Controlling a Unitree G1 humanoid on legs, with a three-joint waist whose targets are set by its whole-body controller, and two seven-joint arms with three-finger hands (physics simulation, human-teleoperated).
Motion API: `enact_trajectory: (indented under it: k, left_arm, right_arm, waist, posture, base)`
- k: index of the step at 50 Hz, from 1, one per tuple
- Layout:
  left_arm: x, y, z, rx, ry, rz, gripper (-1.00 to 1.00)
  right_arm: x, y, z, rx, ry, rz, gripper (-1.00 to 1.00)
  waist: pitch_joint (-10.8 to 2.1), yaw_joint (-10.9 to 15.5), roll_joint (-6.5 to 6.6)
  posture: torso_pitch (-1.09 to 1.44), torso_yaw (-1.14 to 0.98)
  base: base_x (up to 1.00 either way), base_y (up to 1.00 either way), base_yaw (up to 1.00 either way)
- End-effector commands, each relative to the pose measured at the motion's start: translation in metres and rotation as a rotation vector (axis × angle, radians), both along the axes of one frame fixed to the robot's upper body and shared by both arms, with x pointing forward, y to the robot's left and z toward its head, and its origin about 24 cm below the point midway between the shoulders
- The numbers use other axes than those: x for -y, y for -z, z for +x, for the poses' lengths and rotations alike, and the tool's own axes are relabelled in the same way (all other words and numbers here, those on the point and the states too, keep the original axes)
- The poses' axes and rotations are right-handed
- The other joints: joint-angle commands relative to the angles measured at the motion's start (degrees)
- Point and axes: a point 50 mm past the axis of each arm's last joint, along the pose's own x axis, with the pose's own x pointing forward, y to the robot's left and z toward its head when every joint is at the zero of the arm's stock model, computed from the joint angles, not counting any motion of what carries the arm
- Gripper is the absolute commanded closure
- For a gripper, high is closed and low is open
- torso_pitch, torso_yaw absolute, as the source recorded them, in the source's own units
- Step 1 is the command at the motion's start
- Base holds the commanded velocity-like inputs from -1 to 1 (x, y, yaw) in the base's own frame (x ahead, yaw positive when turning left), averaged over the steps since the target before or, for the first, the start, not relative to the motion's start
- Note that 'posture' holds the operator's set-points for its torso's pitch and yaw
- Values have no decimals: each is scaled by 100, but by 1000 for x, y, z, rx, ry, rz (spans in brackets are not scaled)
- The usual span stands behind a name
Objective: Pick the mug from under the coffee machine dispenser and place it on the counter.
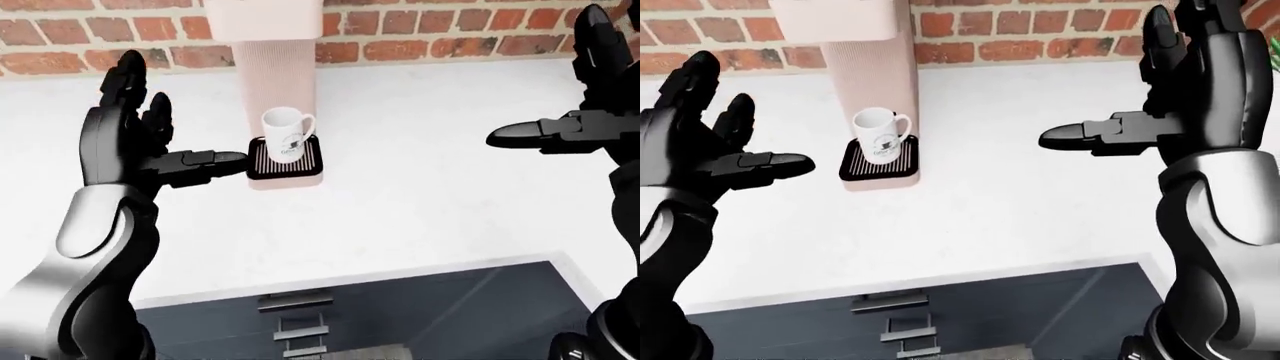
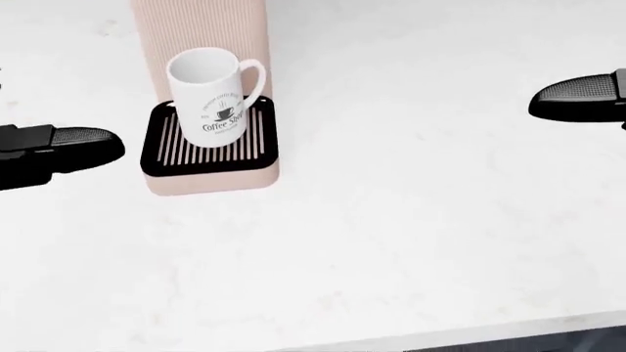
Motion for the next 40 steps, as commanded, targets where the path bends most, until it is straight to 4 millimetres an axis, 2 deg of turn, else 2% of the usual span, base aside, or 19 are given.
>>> enact_trajectory:
  k: [1, 11, 15, 24, 40]
  left_arm:
    - [3, -13, -4, 76, 10, 13, -100]
    - [20, -15, 0, 47, 52, -8, -100]
    - [25, -11, 1, 33, 17, -61, -100]
    - [39, -1, 0, -21, -70, -42, -100]
    - [69, 1, 6, -65, -124, -47, -100]
  right_arm:
    - [0, -12, -7, 73, 8, -16, -100]
    - [-1, -12, -8, 75, 7, -18, -100]
    - [-1, -12, -9, 79, -4, -13, -100]
    - [0, -15, -9, 85, 0, -13, -100]
    - [0, -14, -9, 84, 2, -14, -100]
  waist:
    - [-126, -1, -2]
    - [-159, -40, 19]
    - [-167, -58, 24]
    - [-189, -80, 10]
    - [-201, -55, -69]
  posture:
    - [0, 0]
    - [0, 0]
    - [0, 0]
    - [0, 0]
    - [0, 0]
  base:
    - [0, 0, 0]
    - [0, 0, 0]
    - [0, 0, 0]
    - [0, 0, 0]
    - [0, 0, 0]
